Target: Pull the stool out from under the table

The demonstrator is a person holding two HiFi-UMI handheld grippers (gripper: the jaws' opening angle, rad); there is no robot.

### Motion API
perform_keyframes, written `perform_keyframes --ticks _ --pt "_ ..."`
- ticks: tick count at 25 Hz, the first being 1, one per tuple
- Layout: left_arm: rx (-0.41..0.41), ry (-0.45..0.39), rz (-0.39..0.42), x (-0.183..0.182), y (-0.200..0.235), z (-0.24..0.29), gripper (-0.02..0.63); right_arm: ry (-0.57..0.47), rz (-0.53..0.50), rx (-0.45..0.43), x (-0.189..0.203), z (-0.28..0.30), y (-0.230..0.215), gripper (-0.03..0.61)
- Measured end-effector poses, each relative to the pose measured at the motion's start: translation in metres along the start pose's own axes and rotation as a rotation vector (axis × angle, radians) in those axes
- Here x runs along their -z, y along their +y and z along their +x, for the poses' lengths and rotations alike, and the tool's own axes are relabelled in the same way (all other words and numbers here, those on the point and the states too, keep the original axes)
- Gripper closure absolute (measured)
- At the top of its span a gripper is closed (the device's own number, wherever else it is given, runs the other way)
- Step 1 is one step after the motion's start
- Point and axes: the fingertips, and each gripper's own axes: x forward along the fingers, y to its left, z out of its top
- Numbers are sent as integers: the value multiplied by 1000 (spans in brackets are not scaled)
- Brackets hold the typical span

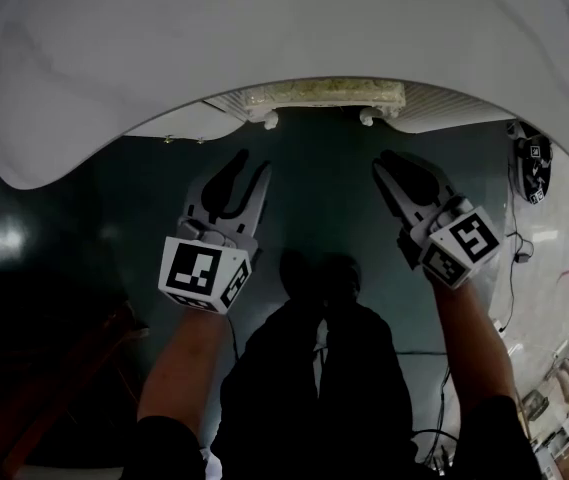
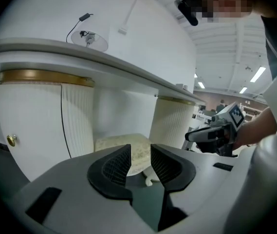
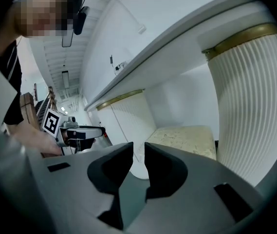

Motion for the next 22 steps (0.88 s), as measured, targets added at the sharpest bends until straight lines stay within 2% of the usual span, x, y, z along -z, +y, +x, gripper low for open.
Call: perform_keyframes --ticks 4,7,14,17,22 --pt "-22 -61 12 24 13 15 463 6 -64 35 32 -1 -37 504" --pt "-39 -65 32 48 27 37 432 11 -90 79 54 6 -73 465" --pt "-23 -9 -8 108 65 90 354 -21 -27 158 89 34 -145 350" --pt "-55 11 6 127 86 105 320 -16 -10 171 102 42 -168 336" --pt "-67 -31 43 147 109 123 307 -14 -76 213 123 50 -197 328"
